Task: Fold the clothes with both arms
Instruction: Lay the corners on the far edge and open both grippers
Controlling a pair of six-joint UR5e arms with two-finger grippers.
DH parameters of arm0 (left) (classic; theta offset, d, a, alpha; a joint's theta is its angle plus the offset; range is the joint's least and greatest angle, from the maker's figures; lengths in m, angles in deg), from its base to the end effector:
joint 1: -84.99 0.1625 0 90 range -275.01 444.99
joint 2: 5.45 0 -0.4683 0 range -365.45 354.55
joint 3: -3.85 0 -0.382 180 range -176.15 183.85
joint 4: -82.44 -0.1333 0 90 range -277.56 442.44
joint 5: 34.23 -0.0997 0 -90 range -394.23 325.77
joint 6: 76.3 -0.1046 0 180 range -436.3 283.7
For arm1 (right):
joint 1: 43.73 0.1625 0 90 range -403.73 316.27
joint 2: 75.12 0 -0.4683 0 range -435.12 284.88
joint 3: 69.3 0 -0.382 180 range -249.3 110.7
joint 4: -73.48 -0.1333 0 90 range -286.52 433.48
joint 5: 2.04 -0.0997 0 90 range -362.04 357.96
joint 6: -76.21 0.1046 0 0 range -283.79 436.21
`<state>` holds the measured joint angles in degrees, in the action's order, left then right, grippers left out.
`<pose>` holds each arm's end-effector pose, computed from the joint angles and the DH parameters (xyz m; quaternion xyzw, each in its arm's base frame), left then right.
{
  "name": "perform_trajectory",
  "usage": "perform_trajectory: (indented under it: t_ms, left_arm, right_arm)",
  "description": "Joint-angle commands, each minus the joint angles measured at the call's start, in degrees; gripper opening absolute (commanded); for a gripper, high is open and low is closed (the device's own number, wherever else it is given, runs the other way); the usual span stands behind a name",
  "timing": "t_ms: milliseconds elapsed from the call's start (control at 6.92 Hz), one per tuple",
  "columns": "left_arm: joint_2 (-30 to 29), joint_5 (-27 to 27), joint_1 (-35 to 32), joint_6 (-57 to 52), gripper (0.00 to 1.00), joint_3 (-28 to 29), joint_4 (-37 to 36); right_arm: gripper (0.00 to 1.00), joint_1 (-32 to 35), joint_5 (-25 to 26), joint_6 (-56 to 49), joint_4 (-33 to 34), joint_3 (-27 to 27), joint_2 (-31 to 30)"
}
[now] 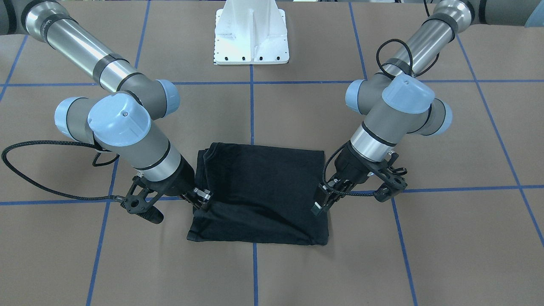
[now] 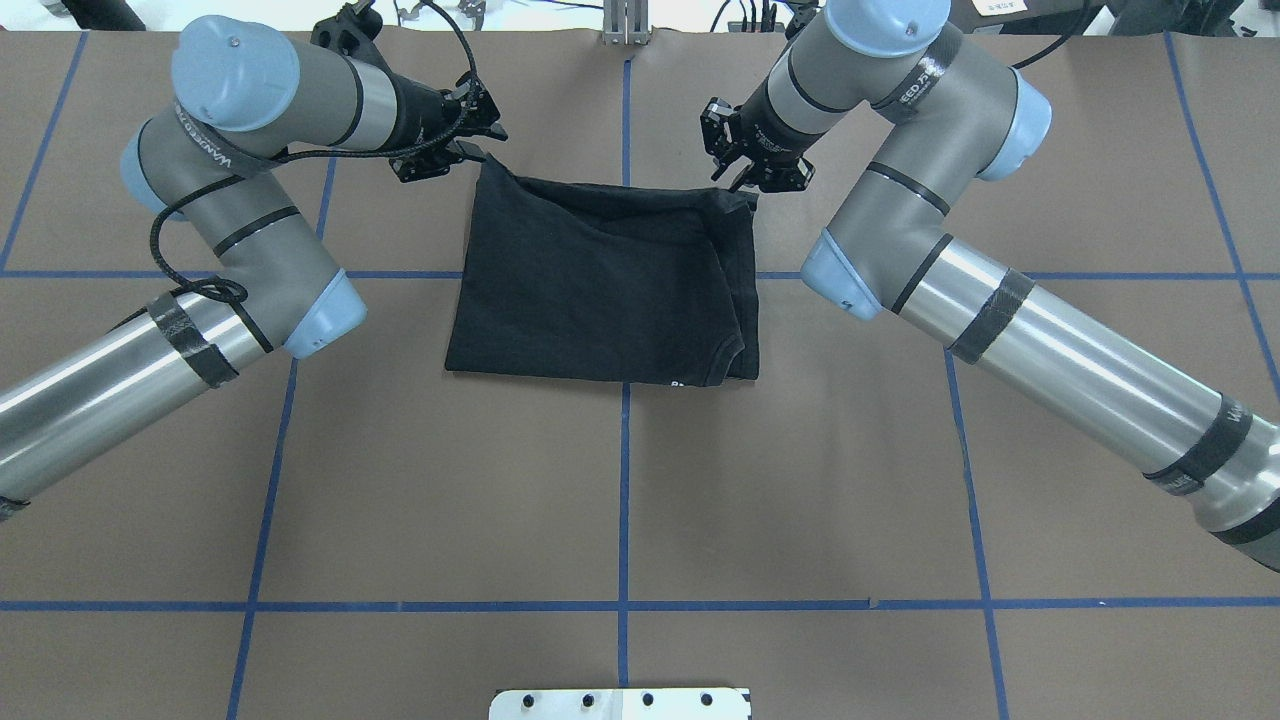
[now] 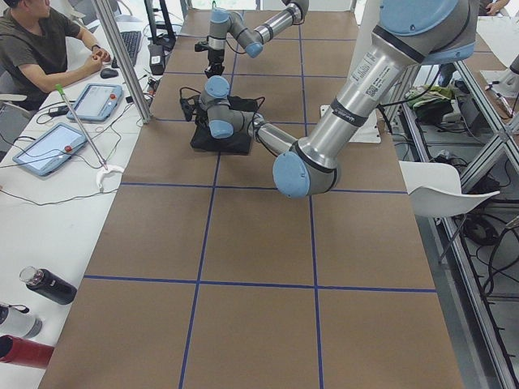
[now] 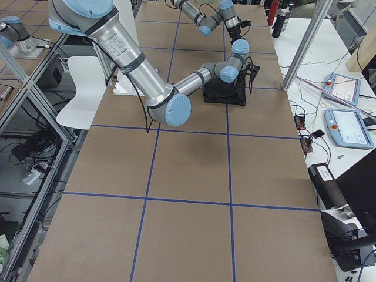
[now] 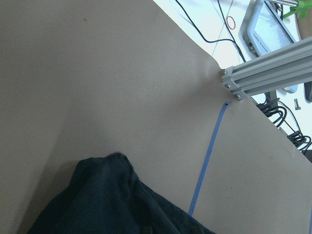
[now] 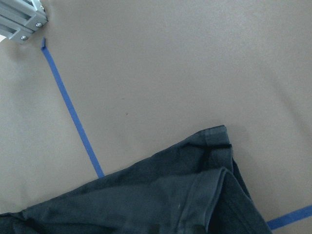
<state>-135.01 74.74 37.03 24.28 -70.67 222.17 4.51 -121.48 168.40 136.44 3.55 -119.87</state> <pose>0.4418 -0.6382 0.2995 0.0650 0.6033 -0.2993 0.7364 -0.4726 -0.6522 0.2825 -0.0322 -0.5001 0.2588 0.8258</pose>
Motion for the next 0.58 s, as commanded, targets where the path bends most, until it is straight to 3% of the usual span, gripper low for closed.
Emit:
perform_trajectory:
  t_ms: [0,434]
  left_arm:
    - [0.19,-0.34,-0.20,-0.29,1.00,0.07,-0.16]
    - [0.54,-0.07,-1.25,-0.56,1.00,-0.63,-0.51]
  right_arm:
    - [1.00,0.80,0.08,0.27,-0.04,-0.25,-0.07]
    - [1.00,1.32,-0.62,-0.34,-0.12,-0.17,-0.07]
